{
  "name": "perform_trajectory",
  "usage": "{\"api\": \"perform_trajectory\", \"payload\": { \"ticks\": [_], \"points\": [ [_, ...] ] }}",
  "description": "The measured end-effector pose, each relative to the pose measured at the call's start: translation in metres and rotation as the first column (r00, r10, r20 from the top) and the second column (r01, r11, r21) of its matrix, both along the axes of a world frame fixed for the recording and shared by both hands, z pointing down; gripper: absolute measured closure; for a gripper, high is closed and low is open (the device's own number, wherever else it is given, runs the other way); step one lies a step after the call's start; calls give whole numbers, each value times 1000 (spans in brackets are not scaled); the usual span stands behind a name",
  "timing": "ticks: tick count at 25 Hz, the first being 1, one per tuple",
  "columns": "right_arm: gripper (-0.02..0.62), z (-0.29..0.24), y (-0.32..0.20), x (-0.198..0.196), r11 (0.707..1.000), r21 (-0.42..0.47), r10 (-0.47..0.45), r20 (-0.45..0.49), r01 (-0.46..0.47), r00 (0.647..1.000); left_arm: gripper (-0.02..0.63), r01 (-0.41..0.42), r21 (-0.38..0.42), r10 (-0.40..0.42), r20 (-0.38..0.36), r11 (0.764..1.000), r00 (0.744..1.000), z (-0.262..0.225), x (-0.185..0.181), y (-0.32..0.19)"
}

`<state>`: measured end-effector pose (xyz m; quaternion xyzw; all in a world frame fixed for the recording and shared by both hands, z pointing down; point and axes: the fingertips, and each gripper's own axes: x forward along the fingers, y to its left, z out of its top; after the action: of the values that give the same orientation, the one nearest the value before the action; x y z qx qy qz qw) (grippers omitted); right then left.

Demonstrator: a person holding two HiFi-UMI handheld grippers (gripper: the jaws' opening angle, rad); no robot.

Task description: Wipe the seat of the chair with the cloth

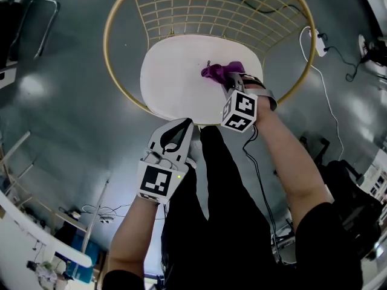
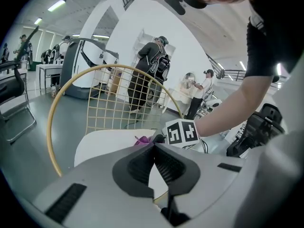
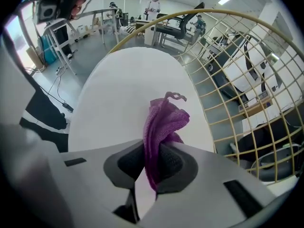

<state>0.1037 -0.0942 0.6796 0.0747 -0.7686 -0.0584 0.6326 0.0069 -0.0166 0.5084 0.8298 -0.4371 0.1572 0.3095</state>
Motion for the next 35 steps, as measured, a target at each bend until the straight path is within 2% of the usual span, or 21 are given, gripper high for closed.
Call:
{"api": "perform_trajectory", "payload": {
  "ticks": [17,25,31,35],
  "points": [
    [537,-9,92,12,993,-70,95,-5,-95,995,595,-60,23,60,0,998,998,-14,2,53],
    [537,-10,132,10,984,-102,149,-7,-149,989,595,-62,29,62,2,998,998,-18,-7,72],
    [535,-9,148,5,964,-127,239,23,-234,971,595,-50,24,50,2,998,999,-14,-14,82],
    [537,-8,154,2,923,-183,355,59,-339,933,595,-55,22,55,0,998,999,-13,-13,88]
  ]
}}
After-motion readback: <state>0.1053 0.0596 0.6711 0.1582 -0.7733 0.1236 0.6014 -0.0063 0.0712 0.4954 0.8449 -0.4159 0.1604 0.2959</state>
